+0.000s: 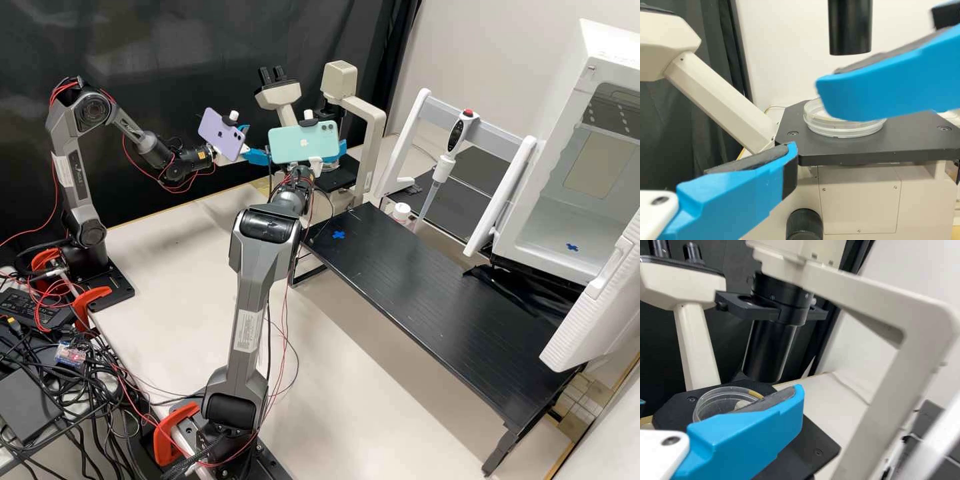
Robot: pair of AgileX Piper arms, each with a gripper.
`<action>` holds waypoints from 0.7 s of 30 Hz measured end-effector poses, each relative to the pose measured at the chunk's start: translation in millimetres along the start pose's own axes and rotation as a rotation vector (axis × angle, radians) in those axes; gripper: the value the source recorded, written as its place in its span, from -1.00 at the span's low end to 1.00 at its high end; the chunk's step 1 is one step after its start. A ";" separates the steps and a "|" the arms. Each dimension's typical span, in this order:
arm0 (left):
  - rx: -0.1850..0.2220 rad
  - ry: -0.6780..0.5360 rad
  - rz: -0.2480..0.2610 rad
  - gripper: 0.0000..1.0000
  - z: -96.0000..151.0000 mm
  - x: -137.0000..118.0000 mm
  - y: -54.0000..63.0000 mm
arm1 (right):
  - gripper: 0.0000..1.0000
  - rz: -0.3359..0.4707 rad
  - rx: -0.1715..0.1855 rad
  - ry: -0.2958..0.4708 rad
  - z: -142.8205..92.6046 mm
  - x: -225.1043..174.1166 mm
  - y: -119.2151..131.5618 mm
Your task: Move the petri dish to the bench
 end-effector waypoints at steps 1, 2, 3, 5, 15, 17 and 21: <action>0.000 0.000 0.000 1.00 0.0 0.0 0.0 | 1.00 -0.009 0.016 -0.003 1.6 4.0 1.2; 0.000 0.000 0.000 1.00 0.0 0.0 0.0 | 1.00 -0.017 0.018 -0.004 3.2 8.8 2.7; 0.000 0.000 0.000 1.00 0.0 0.0 0.0 | 1.00 -0.026 0.042 -0.010 6.6 13.8 3.8; 0.000 0.000 0.000 1.00 0.0 0.0 0.0 | 1.00 -0.040 0.053 -0.014 8.5 20.5 7.1; 0.000 0.000 0.000 1.00 0.0 0.0 0.0 | 1.00 -0.091 0.155 -0.035 18.7 43.9 1.6; 0.000 0.000 0.000 1.00 0.0 0.0 0.0 | 1.00 -0.101 0.168 -0.049 21.9 46.5 -2.6; 0.000 0.000 0.000 1.00 0.0 0.0 0.0 | 1.00 -0.126 0.177 -0.079 29.4 50.4 -13.3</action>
